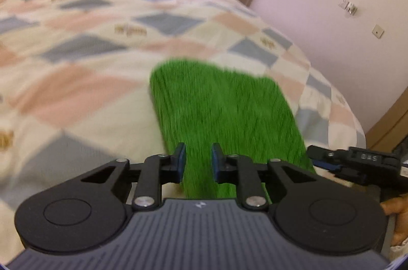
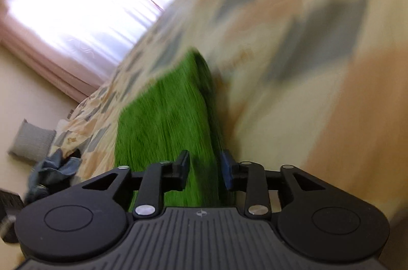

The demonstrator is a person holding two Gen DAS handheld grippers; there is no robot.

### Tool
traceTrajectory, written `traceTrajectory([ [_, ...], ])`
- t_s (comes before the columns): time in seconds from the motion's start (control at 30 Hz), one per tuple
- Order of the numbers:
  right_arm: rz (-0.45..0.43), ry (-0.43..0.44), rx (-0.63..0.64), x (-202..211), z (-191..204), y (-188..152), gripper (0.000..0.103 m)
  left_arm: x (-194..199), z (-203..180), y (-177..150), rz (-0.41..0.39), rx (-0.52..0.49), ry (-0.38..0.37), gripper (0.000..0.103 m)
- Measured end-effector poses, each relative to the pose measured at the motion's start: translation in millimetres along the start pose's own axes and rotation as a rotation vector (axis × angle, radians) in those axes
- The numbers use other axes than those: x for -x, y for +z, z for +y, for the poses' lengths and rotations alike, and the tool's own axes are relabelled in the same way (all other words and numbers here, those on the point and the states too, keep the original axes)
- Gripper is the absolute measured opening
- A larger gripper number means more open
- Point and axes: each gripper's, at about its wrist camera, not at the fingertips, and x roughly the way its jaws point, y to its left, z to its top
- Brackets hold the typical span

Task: Fold clothes
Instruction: 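Lay the folded side down and open both grippers over the vest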

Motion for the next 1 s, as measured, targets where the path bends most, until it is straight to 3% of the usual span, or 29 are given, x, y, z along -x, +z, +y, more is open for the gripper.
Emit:
traceTrajectory([
  [0.03,-0.017,-0.002,0.024,-2.0,3.8,10.0,0.042,-6.1,0.6,9.6,-0.006,0.001,0.006,0.042],
  [0.07,-0.034,-0.004,0.047,-4.1,7.5,20.0,0.042,-12.3,1.3,19.3,-0.012,0.003,0.012,0.052],
  [0.17,-0.053,0.024,0.072,-26.2,10.9,53.3,0.044,-41.2,14.7,45.8,0.022,0.098,-0.014,0.058],
  [0.23,-0.026,0.034,0.066,-48.9,12.7,73.9,0.044,-60.3,24.6,56.0,0.047,0.166,-0.028,0.069],
  [0.3,-0.008,0.023,0.054,-67.4,8.8,86.6,0.044,-77.8,30.7,60.3,0.071,0.184,-0.025,0.071],
  [0.33,0.004,0.006,0.052,-77.1,7.9,90.0,0.044,-86.1,30.9,61.0,0.078,0.172,-0.01,0.068],
  [0.4,0.026,-0.012,0.061,-95.7,8.2,93.5,0.042,-95.1,31.2,59.4,0.075,0.149,0.018,0.048],
  [0.43,0.025,0.0,0.077,-103.0,10.0,92.4,0.019,-93.3,30.3,57.3,0.058,0.138,0.024,0.037],
  [0.47,0.024,0.012,0.092,-110.1,11.9,91.3,0.01,-89.8,29.2,54.8,0.037,0.127,0.028,0.031],
  [0.53,-0.007,0.03,0.164,-110.8,22.2,86.3,0.009,-80.1,26.3,48.3,-0.01,0.086,0.052,0.026],
  [0.6,-0.034,0.06,0.236,-109.3,30.7,81.5,0.009,-78.8,25.2,44.9,-0.02,0.054,0.072,0.029],
  [0.67,-0.007,-0.032,0.259,-118.3,32.0,77.8,0.008,-91.3,27.0,46.6,0.028,0.038,0.082,0.044],
  [0.8,0.017,-0.082,0.235,-127.7,26.7,74.2,0.008,-83.3,18.3,60.7,0.041,-0.007,0.12,0.046],
  [0.83,0.015,-0.085,0.237,-123.8,28.1,75.5,0.009,-75.5,12.4,63.1,0.02,-0.034,0.146,0.042],
  [0.87,0.008,-0.091,0.243,-119.6,28.8,76.7,0.023,-67.7,6.4,65.4,-0.001,-0.061,0.172,0.039],
  [0.93,-0.026,-0.143,0.284,-109.9,34.3,78.4,0.036,-50.9,-4.5,68.1,-0.064,-0.119,0.205,0.037],
  [1.0,-0.081,-0.156,0.352,-97.9,46.2,77.4,0.036,-48.8,-12.8,70.4,-0.084,-0.171,0.204,0.014],
])
